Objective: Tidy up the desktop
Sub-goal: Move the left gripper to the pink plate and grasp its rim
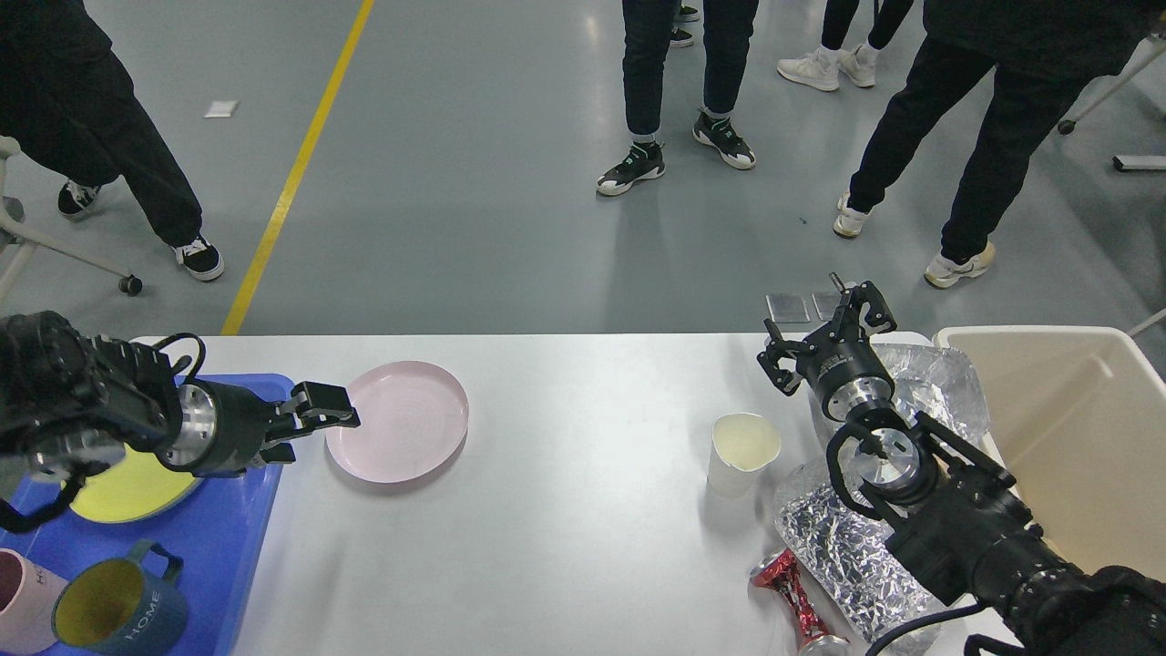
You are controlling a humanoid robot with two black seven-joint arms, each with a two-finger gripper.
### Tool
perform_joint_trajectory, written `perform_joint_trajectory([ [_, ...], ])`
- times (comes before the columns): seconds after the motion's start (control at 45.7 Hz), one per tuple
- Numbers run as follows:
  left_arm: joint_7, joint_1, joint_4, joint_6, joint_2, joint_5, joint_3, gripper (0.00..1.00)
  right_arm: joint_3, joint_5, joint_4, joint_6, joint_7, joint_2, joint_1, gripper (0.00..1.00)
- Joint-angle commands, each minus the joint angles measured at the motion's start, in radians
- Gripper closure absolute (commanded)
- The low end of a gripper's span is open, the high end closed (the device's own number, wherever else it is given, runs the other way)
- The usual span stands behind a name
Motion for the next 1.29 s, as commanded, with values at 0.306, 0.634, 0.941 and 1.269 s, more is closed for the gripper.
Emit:
perform_joint_trajectory([
  [0.306, 0.229, 0.373, 0.278, 0.261, -0.015, -0.104, -0.366, 0.1, 0.0, 0.0, 0.0, 0.0, 0.0, 0.0, 0.0, 0.0],
  [0.634, 0.286, 0.514, 0.415, 0.324, -0.032, -0.104, -0.471, 0.1, 0.0, 0.0, 0.0, 0.0, 0.0, 0.0, 0.0, 0.0],
  [0.941, 0.303, 0.546, 0.462, 0.326, -0.043, -0.104, -0.49, 0.16, 0.0, 0.0, 0.0, 0.0, 0.0, 0.0, 0.0, 0.0],
  [1.269, 0.304, 0.563, 0.468, 0.324, -0.058, -0.104, -0.491, 0.32, 0.0, 0.0, 0.0, 0.0, 0.0, 0.0, 0.0, 0.0],
])
